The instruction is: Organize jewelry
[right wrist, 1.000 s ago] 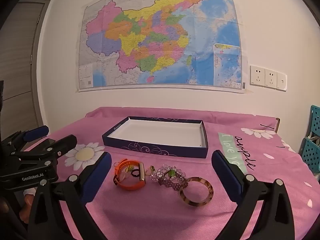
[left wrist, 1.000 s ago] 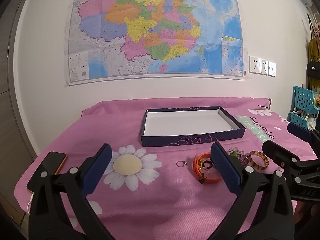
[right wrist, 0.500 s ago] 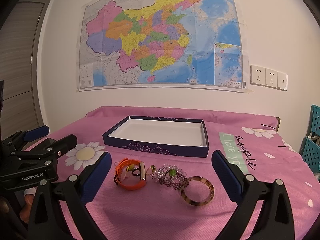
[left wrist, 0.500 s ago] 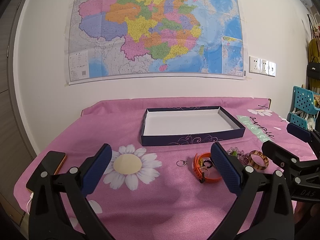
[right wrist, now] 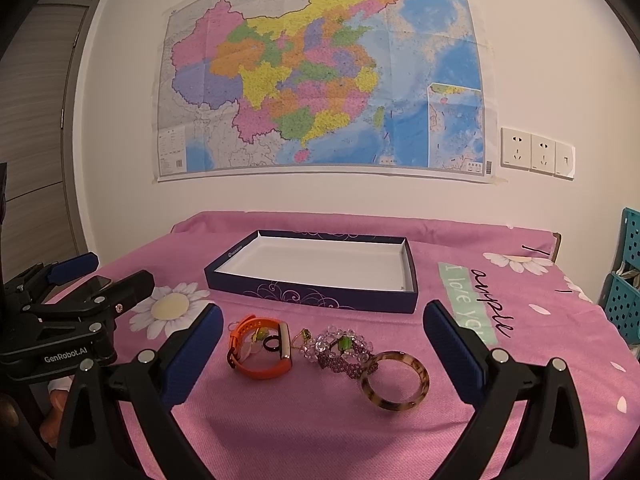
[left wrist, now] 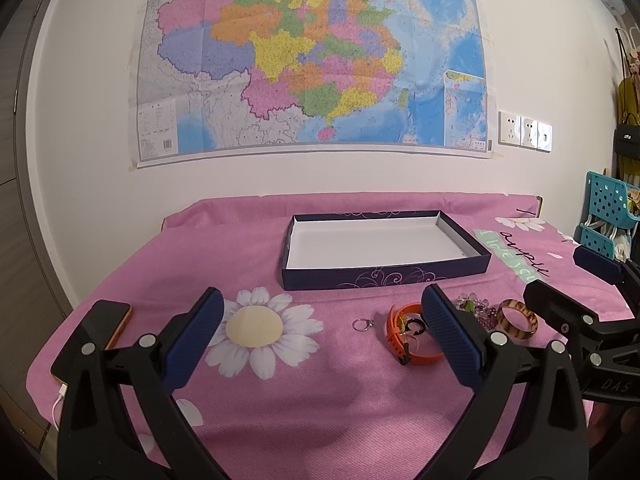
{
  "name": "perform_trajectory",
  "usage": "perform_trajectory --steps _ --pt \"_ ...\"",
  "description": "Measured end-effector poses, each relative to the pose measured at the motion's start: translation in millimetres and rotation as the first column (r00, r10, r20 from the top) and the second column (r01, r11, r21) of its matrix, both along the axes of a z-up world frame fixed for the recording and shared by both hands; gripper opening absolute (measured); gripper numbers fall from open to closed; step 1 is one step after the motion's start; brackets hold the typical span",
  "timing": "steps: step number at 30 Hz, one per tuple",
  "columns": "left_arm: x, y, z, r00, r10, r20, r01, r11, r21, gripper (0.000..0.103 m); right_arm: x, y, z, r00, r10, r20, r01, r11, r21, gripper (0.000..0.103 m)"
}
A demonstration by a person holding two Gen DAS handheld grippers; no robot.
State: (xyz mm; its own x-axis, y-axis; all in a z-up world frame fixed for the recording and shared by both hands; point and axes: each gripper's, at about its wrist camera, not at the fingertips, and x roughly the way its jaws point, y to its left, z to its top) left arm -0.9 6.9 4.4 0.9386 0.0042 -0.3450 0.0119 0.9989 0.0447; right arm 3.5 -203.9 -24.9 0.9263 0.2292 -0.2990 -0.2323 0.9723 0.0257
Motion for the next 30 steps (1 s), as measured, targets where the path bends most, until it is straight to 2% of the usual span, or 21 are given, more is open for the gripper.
perform_trajectory --steps 30 --pt "2.0 -2.8 -6.6 1.000 -0.002 -0.006 0.002 1.000 -0.001 0.098 0.1 -0.7 0.6 1.000 -0.004 0.000 0.004 1.000 0.001 0.097"
